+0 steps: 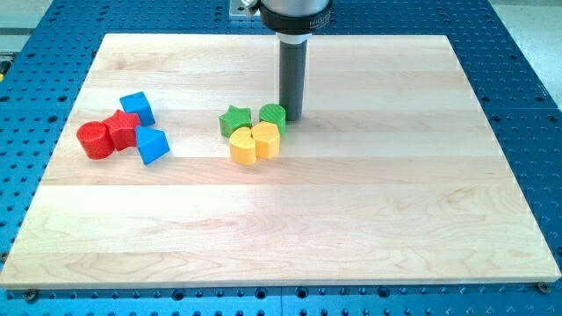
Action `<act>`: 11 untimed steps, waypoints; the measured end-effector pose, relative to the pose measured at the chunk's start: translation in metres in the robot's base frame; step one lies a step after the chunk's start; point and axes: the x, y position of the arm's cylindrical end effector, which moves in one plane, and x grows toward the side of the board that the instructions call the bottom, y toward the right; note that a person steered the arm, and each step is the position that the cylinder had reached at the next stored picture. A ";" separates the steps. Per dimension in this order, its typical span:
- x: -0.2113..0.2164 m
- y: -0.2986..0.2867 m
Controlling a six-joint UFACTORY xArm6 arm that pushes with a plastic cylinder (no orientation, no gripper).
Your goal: Place the red circle below the red star
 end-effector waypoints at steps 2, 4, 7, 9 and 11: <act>-0.007 0.000; -0.076 -0.075; -0.005 -0.285; 0.059 -0.279; 0.081 -0.281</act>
